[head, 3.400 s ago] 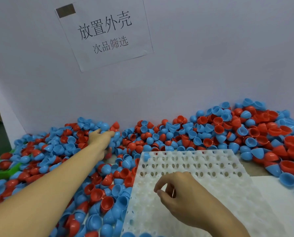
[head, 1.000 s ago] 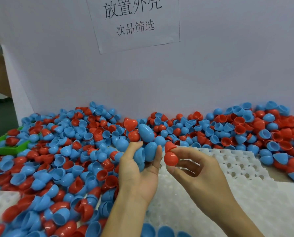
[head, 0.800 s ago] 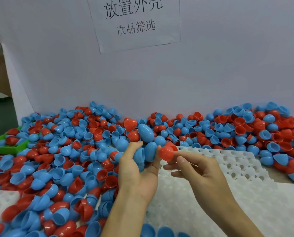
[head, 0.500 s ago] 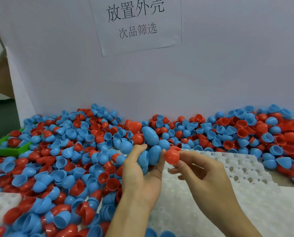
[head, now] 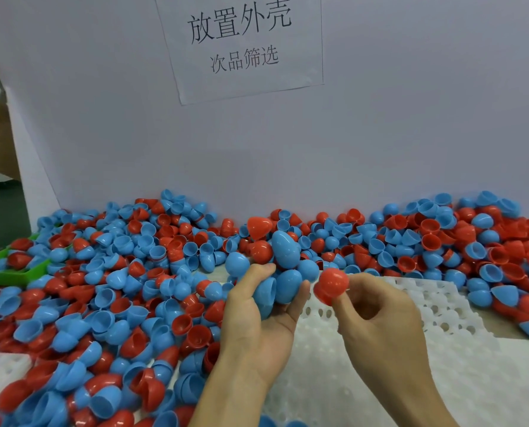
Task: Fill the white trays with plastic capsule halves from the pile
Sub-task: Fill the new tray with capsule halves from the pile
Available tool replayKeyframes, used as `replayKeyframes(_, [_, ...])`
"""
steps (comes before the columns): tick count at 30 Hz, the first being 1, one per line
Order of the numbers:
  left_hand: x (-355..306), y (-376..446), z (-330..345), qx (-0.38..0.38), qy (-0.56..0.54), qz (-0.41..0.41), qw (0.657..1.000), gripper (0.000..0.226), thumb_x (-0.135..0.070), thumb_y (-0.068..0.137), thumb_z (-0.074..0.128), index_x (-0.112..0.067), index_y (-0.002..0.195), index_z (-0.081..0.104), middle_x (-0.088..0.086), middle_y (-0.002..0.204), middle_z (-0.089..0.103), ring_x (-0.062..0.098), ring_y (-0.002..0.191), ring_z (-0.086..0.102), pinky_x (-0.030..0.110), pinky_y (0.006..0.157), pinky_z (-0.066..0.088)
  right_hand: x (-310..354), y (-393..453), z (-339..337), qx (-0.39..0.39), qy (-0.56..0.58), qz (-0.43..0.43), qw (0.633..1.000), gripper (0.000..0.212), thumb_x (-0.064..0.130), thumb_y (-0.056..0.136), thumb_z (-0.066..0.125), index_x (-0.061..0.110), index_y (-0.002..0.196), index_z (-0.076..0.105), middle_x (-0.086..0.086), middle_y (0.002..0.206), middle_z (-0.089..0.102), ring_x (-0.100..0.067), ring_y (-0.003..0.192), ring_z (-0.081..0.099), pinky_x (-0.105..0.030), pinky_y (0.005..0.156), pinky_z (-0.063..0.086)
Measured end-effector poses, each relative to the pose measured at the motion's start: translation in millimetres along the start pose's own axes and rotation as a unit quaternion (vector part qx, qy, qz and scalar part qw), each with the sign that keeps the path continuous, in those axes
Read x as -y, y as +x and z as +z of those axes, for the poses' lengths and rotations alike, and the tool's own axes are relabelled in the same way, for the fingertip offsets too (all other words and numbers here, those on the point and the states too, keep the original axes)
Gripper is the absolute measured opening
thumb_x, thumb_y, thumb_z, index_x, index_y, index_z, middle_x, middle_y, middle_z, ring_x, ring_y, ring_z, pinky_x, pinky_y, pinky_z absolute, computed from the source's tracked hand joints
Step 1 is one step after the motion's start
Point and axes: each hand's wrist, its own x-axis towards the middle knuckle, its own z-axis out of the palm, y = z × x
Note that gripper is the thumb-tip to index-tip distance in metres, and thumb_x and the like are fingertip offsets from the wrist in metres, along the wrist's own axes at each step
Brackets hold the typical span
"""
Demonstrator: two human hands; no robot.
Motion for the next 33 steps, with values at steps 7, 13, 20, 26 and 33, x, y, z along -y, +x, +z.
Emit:
replayKeyframes(7, [-2.5, 3.3, -3.3, -0.018, 0.010, 0.010, 1.000, 0.039, -0.009, 0.061, 0.073, -0.002, 0.100, 0.075, 0.023, 0.100, 0.074, 0.029, 0.074, 0.075, 0.032, 0.052, 0.059, -3.1, 2.9, -3.0, -0.002, 0.091, 0.146, 0.985, 0.013, 0.001, 0.086, 0.069, 0.011, 0.082, 0.061, -0.003, 0.070, 0.073, -0.014, 0.060, 0.072, -0.023, 0.050, 0.057])
replayKeyframes(13, [-3.3, 5.1, -4.3, -0.023, 0.022, 0.007, 0.999, 0.019, -0.009, 0.057, 0.074, -0.006, 0.074, 0.080, 0.022, 0.091, 0.075, 0.028, 0.069, 0.074, 0.032, 0.051, 0.059, -4.2, 2.8, -6.0, 0.071, 0.072, 0.142, 0.985, 0.036, -0.001, 0.093, 0.050, 0.023, 0.080, 0.074, -0.005, 0.061, 0.065, -0.020, 0.047, 0.067, -0.020, 0.045, 0.050])
replayKeyframes(20, [-4.8, 4.3, -4.5, -0.036, 0.020, 0.006, 0.999, 0.022, -0.009, 0.058, 0.073, -0.004, 0.079, 0.080, 0.024, 0.094, 0.075, 0.030, 0.070, 0.074, 0.033, 0.050, 0.059, -14.8, 11.9, 2.9, 0.141, 0.139, 0.272, 0.942, 0.025, 0.004, 0.098, 0.043, 0.009, 0.092, 0.067, -0.011, 0.068, 0.053, -0.021, 0.044, 0.055, -0.033, 0.049, 0.042])
replayKeyframes(26, [-6.5, 3.9, -4.9, -0.041, 0.017, 0.009, 0.999, 0.022, -0.009, 0.064, 0.072, -0.001, 0.083, 0.079, 0.022, 0.087, 0.075, 0.027, 0.063, 0.073, 0.032, 0.048, 0.057, -6.7, 5.2, -1.1, 0.176, 0.212, 0.238, 0.931, 0.016, 0.011, 0.101, 0.051, 0.011, 0.110, 0.064, -0.011, 0.071, 0.062, -0.029, 0.057, 0.066, -0.027, 0.051, 0.052])
replayKeyframes(33, [-7.3, 4.8, -5.5, -0.038, 0.029, 0.018, 0.999, 0.011, -0.010, 0.060, 0.071, -0.007, 0.066, 0.079, 0.022, 0.084, 0.075, 0.027, 0.062, 0.073, 0.032, 0.048, 0.057, 19.5, 5.9, -9.1, 0.199, 0.180, 0.194, 0.944, 0.041, 0.048, 0.058, 0.075, 0.014, 0.081, 0.077, -0.001, 0.055, 0.058, -0.031, 0.038, 0.057, -0.028, 0.036, 0.042])
